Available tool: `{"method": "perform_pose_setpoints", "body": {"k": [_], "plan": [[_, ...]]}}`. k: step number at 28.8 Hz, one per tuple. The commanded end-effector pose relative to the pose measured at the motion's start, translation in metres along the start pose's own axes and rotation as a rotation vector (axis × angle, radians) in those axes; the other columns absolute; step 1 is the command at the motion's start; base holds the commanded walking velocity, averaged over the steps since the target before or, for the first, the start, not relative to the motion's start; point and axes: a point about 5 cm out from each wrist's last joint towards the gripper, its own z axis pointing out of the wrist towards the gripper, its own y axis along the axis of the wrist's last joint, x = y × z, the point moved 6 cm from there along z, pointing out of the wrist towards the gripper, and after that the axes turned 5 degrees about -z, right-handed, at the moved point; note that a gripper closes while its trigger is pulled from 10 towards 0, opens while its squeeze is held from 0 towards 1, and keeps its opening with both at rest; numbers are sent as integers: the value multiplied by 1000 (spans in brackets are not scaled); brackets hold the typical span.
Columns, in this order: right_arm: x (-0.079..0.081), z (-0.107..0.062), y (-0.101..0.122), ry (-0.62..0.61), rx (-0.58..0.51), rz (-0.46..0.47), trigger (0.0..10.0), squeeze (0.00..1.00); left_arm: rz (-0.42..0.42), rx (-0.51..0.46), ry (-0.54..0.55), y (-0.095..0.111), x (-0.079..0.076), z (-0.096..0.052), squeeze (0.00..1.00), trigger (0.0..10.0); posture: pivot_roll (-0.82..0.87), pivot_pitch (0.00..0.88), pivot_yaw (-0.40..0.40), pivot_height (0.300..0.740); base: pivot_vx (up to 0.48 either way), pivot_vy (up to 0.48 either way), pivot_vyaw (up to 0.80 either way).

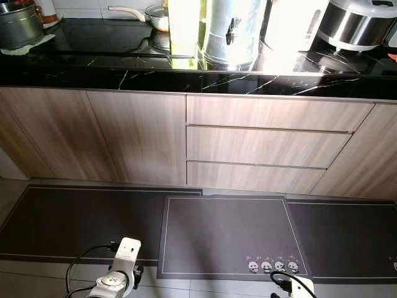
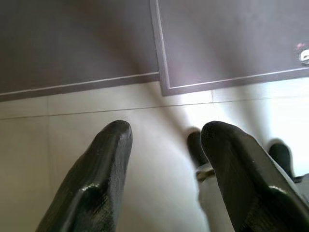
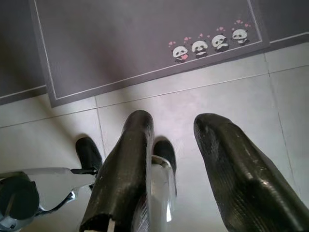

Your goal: Kitchen organization

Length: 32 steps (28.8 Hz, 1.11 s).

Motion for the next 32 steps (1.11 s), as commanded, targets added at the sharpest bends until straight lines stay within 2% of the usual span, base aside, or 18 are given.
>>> {"method": "perform_pose_setpoints", "body": {"k": [1,7,9,14,18,29,32], "plan": [[-7,2,16,-21,-28,2,10000,0,-32,21,-6,-10,-7,-1,0,10000,-12,0,-54,740,0,0,0],[-17,3,30,-24,-41,-3,10000,0,-31,18,-17,-9,-9,-1,0,10000,-30,0,-20,740,0,0,-71],[-21,3,29,-36,-35,33,10000,0,-7,11,-17,-6,-7,0,0,10000,-40,0,-8,740,0,0,-800],[-29,2,29,-54,-27,42,10000,0,11,-9,-19,4,-4,1,0,10000,-39,0,1,740,0,0,-787],[-27,2,28,-55,-25,39,10000,0,30,-21,-30,10,-5,1,0,10000,-45,0,7,740,0,0,-775],[-26,2,25,-55,-20,41,10000,0,60,-14,-51,7,-11,1,0,10000,-51,0,15,740,0,0,-775],[-20,1,15,-53,-3,45,10000,0,66,-9,-65,3,-11,0,0,10000,-57,0,29,740,0,0,-775]]}}
